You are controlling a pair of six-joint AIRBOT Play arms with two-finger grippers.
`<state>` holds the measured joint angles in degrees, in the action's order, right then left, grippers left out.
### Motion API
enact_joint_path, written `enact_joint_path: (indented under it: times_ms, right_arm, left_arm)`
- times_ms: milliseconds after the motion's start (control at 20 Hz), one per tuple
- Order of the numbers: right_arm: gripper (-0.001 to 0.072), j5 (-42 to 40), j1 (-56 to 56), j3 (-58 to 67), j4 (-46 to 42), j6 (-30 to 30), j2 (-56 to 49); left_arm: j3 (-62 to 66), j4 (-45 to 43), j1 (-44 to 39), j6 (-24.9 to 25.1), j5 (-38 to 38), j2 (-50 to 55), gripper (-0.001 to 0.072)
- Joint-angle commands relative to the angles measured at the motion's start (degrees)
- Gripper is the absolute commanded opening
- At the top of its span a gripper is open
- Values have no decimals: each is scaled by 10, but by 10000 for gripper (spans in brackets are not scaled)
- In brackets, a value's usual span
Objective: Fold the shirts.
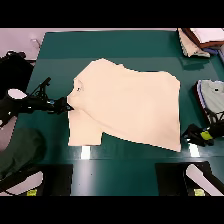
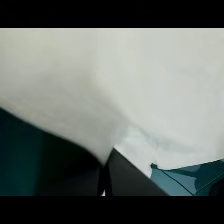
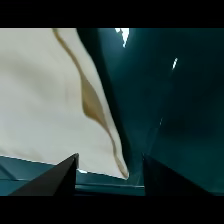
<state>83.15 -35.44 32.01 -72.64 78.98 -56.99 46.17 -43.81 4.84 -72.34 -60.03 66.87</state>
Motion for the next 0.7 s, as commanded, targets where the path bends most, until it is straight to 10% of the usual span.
enact_joint_path:
  times_ms: [0,200,400,650]
  right_arm:
    - [442,-11,15,-34,-3,0,-30]
    - [354,-28,86,-34,1,0,-54]
    - [29,-62,137,-30,26,0,-28]
    - [17,-36,191,112,27,0,81]
  left_arm:
    - [6,0,0,0,-1,0,21]
    - [6,0,0,0,-3,0,21]
    - [16,-9,0,-1,-17,-1,20]
    - [118,-68,1,-32,-48,-89,20]
